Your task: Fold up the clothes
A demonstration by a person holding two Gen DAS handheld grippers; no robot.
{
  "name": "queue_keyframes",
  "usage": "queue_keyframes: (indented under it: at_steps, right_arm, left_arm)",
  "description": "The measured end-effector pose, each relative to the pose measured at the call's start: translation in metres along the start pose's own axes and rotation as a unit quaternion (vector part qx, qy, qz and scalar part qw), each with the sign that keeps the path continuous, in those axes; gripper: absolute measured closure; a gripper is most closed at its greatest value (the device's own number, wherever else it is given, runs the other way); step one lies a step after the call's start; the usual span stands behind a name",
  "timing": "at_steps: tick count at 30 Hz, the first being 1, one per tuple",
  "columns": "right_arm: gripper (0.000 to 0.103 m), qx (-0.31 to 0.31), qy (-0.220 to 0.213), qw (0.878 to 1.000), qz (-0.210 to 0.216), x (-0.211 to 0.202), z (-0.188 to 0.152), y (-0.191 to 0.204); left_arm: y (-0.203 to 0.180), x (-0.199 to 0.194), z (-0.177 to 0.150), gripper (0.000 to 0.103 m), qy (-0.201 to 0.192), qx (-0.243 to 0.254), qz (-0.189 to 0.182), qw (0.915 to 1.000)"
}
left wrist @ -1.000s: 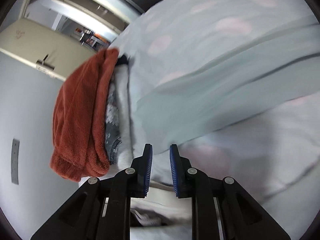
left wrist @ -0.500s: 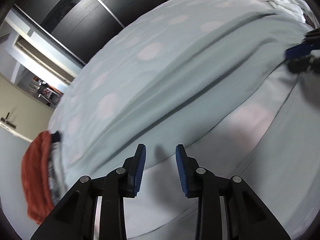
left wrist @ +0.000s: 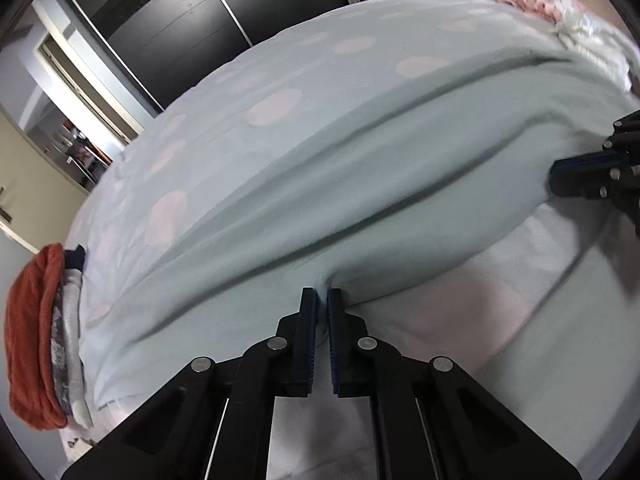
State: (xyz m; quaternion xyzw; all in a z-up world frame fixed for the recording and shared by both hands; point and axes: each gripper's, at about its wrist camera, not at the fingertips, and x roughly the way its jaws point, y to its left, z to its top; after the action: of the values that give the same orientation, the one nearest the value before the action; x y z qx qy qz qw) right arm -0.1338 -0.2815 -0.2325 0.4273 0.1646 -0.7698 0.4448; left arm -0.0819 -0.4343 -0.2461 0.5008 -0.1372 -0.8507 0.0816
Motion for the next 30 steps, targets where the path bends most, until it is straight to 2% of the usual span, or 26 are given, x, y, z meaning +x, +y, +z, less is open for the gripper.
queue_keyframes:
  at_steps: [5,8,10,11,12,13,14,18,21,24,30]
  right_arm:
    - [0.101,-0.008,-0.002,1.000,0.000,-0.013,0.004,-0.001]
    - [0.098,-0.019,-0.002,1.000,-0.008,-0.008,0.002,0.001]
    - [0.082,-0.026,-0.002,1.000,-0.014,-0.006,0.001,0.003]
    - [0.064,-0.030,-0.002,0.999,-0.017,-0.004,0.001,0.004]
    - [0.061,-0.034,-0.002,0.999,-0.019,-0.003,0.000,0.005]
    - [0.061,-0.038,-0.002,0.999,-0.022,-0.001,-0.001,0.006]
    - [0.061,-0.041,-0.002,0.999,-0.025,0.000,-0.001,0.006]
    - [0.062,-0.018,0.026,0.999,-0.012,0.018,-0.005,-0.003]
    - [0.063,0.012,0.037,0.999,0.007,0.020,-0.003,-0.014]
    - [0.063,0.031,0.041,0.999,0.018,0.020,-0.001,-0.020]
    - [0.063,0.047,0.005,0.999,0.011,-0.014,0.000,-0.024]
  left_arm:
    - [-0.007,-0.012,-0.016,0.098,0.021,0.013,-0.025,0.9994]
    - [-0.008,-0.011,-0.015,0.097,0.015,0.011,-0.011,0.9998]
    - [-0.009,-0.014,-0.012,0.092,0.001,0.008,0.000,1.0000]
    - [-0.010,-0.015,-0.011,0.088,-0.003,0.011,0.004,0.9999]
    - [-0.012,-0.016,-0.012,0.080,-0.006,0.016,0.008,0.9998]
    - [-0.014,-0.016,-0.012,0.073,-0.009,0.021,0.009,0.9997]
    - [-0.016,-0.014,-0.013,0.072,-0.009,0.024,0.007,0.9996]
    - [-0.015,-0.001,-0.013,0.071,0.012,0.016,-0.003,0.9998]
    - [0.001,0.008,-0.008,0.064,0.018,-0.035,-0.029,0.9988]
    - [0.016,0.008,-0.007,0.063,0.020,-0.090,-0.060,0.9939]
    - [0.043,-0.025,-0.012,0.063,0.008,-0.089,-0.034,0.9954]
